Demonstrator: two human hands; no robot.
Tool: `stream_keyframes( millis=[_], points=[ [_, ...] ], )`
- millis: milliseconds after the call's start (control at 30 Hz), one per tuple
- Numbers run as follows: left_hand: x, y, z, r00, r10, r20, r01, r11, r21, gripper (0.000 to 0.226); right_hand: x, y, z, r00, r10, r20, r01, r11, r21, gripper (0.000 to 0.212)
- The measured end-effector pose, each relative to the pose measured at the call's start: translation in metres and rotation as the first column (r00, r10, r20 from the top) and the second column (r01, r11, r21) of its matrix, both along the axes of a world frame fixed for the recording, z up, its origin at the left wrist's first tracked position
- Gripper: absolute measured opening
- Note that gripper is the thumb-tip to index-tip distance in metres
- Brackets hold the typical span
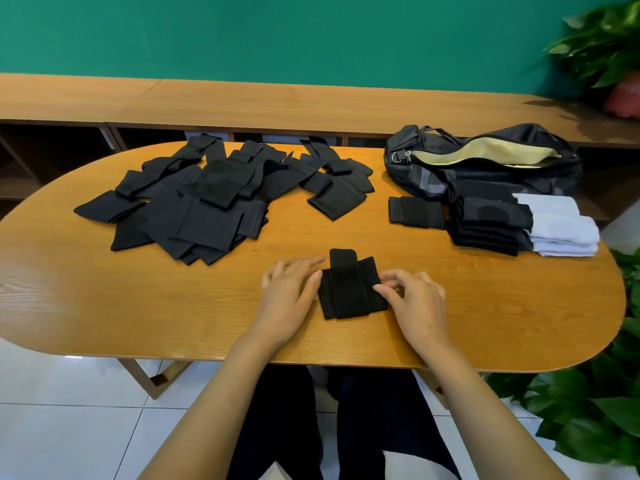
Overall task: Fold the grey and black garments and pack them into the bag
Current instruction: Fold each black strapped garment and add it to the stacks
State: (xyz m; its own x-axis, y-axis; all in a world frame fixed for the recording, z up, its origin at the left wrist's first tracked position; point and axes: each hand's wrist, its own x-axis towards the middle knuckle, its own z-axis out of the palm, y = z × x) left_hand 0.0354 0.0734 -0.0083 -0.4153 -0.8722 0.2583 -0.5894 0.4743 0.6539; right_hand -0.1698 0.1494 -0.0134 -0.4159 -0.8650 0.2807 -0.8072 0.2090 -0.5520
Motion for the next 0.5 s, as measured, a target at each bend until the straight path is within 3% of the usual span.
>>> stream_keyframes(
  millis=[133, 267, 433, 500],
  points=[
    [-0.014, -0.011, -0.001, 0.961, -0.233, 0.152, 0.217, 0.970, 0.112, 0.044, -0.001, 0.000, 0.003, 0.999, -0.010, -0.030, 0.011, 1.000, 0.025, 0.025],
    [-0.017, -0.018, -0.004, 0.939, -0.196, 0.281, 0.185, 0.980, 0.067, 0.048, -0.002, 0.004, 0.005, 0.997, -0.018, -0.070, 0.019, 1.000, 0.019, 0.026],
    [-0.013, -0.011, -0.003, 0.951, -0.208, 0.231, 0.198, 0.978, 0.066, 0.055, -0.001, 0.006, 0.006, 0.987, 0.002, -0.164, 0.000, 1.000, 0.012, 0.038],
    [-0.007, -0.007, -0.004, 0.954, -0.232, 0.190, 0.227, 0.973, 0.049, 0.065, -0.002, 0.006, 0.005, 0.974, 0.086, -0.210, -0.084, 0.996, 0.016, 0.047]
  ],
)
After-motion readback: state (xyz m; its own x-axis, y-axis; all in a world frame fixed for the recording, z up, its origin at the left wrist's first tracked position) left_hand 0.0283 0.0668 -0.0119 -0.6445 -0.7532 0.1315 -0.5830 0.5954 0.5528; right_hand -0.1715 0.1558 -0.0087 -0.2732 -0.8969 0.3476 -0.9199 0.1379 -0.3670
